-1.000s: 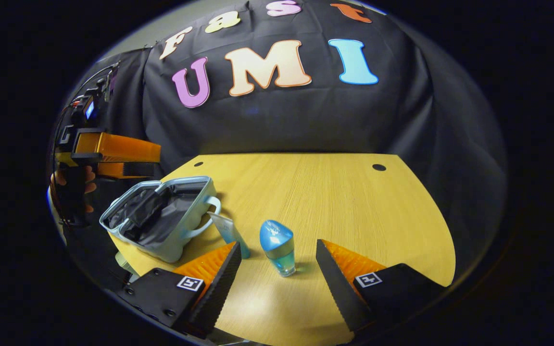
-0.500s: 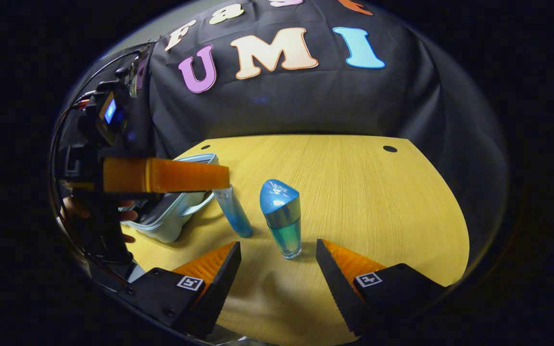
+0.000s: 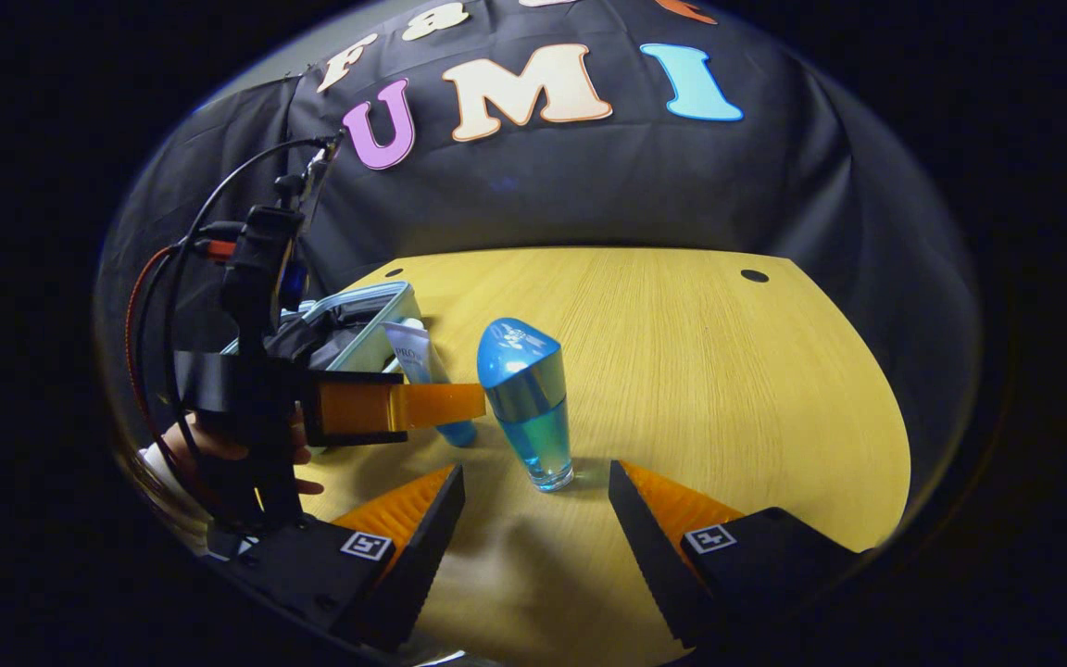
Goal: First open the suitcase, pack the skin care products into it, and then close the suitcase.
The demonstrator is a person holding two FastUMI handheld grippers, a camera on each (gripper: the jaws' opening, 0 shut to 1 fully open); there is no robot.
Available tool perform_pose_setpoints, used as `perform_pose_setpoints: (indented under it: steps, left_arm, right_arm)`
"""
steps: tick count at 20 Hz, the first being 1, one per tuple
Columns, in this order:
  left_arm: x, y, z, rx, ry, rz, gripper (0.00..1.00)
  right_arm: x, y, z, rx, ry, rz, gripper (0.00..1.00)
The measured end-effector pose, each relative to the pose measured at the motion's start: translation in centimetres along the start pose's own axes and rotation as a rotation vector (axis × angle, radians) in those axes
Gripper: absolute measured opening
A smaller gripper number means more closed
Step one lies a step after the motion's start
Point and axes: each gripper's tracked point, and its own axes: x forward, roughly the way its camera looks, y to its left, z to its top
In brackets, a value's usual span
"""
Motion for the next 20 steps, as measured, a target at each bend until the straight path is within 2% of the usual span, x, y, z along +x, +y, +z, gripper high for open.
perform_pose_setpoints:
  steps: [2, 4, 5, 7, 9, 11, 12, 13, 14, 15, 16, 17, 18, 19, 20]
  left_arm:
    - [0.7, 0.6, -0.1, -0.001, 0.001, 0.028, 0.7]
    - [0.9, 1.1, -0.3, -0.012, 0.009, 0.043, 0.52]
    - [0.9, 1.0, -0.3, -0.027, 0.017, 0.034, 0.41]
    - [0.6, 1.0, -0.1, -0.045, 0.026, 0.037, 0.41]
    - [-0.4, 0.9, 1.1, -0.032, 0.012, 0.032, 0.34]
    - [-1.7, 0.2, 2.6, -0.026, -0.003, 0.012, 0.37]
    - [-2.5, -0.1, 3.4, -0.022, -0.012, 0.0, 0.37]
    - [-3.3, -0.1, 4.3, -0.021, -0.022, -0.007, 0.34]
    - [-4.0, -0.1, 5.1, -0.021, -0.032, -0.011, 0.37]
    - [-4.9, 0.1, 5.9, -0.024, -0.046, -0.009, 0.4]
    - [-5.6, 0.5, 6.5, -0.032, -0.059, -0.01, 0.4]
    - [-6.4, 0.9, 6.9, -0.042, -0.063, -0.011, 0.37]
    - [-7.0, 1.2, 7.1, -0.055, -0.063, -0.01, 0.37]
    - [-7.8, 1.7, 7.4, -0.071, -0.06, 0.0, 0.37]
    - [-8.7, 2.1, 7.6, -0.086, -0.061, 0.012, 0.4]
  right_arm:
    - [0.3, 0.1, -0.3, 0.014, 0.011, 0.007, 0.95]
    - [0.7, 0.3, -0.5, 0.021, 0.018, 0.017, 0.94]
    - [1.1, 0.4, -0.2, 0.018, 0.014, 0.02, 1.0]
    - [1.9, 0.3, 0.0, 0.011, 0.01, 0.027, 0.98]
    - [2.8, 0.5, 0.3, 0.014, 0.007, 0.035, 0.98]
    - [3.5, 0.6, 0.8, 0.027, -0.008, 0.042, 0.98]
    - [3.9, 0.6, 1.2, 0.03, -0.018, 0.044, 0.92]
    - [4.1, 0.6, 1.3, 0.027, -0.028, 0.045, 0.95]
    - [4.5, 0.6, 1.4, 0.021, -0.033, 0.045, 0.94]
    - [4.8, 0.7, 1.2, 0.01, -0.037, 0.046, 0.88]
    - [5.2, 0.7, 1.3, -0.002, -0.044, 0.044, 0.86]
    - [5.5, 0.7, 1.1, -0.011, -0.044, 0.042, 0.75]
    - [5.9, 0.7, 1.0, -0.015, -0.044, 0.043, 0.72]
    - [6.1, 0.9, 0.9, -0.019, -0.045, 0.045, 0.74]
    - [6.4, 0.7, 0.8, -0.028, -0.047, 0.031, 0.7]
